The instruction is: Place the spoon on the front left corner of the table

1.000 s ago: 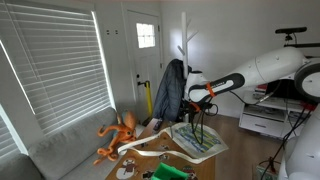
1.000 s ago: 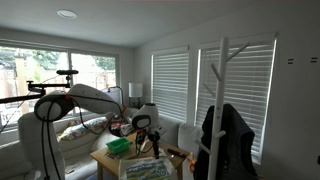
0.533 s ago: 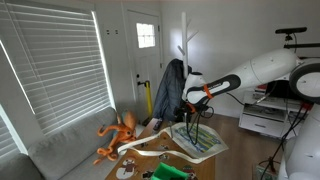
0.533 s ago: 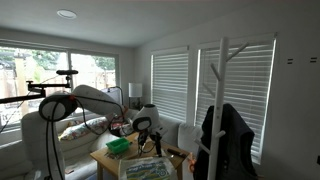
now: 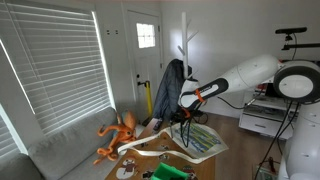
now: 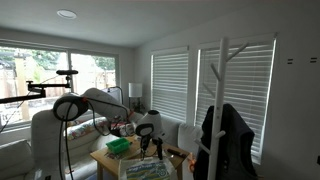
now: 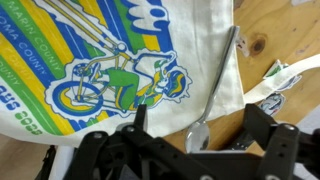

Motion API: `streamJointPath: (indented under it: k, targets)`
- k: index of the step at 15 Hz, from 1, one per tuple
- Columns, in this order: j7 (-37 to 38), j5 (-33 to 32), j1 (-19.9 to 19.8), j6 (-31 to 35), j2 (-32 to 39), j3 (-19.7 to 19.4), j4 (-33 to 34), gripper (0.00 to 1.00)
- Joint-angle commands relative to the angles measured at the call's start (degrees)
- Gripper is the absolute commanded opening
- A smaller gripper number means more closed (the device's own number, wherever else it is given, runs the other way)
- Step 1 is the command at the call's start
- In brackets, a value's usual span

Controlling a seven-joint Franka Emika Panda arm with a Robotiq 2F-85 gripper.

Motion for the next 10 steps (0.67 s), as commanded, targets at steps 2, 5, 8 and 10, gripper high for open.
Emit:
streamJointPath:
  k: [2,5,8,10]
  targets:
    - [-2.8,4.2,0.2,-1.0,5.0,-0.2,4.8,0.73]
    - [-2.9,4.6,0.2,-1.0,7.5,-0.1,6.9,0.49]
    - [-3.5,4.8,0.2,-0.9,9.6,0.1,9.0,0.37]
    - [-3.6,4.9,0.3,-1.3,10.5,0.3,10.2,0.32]
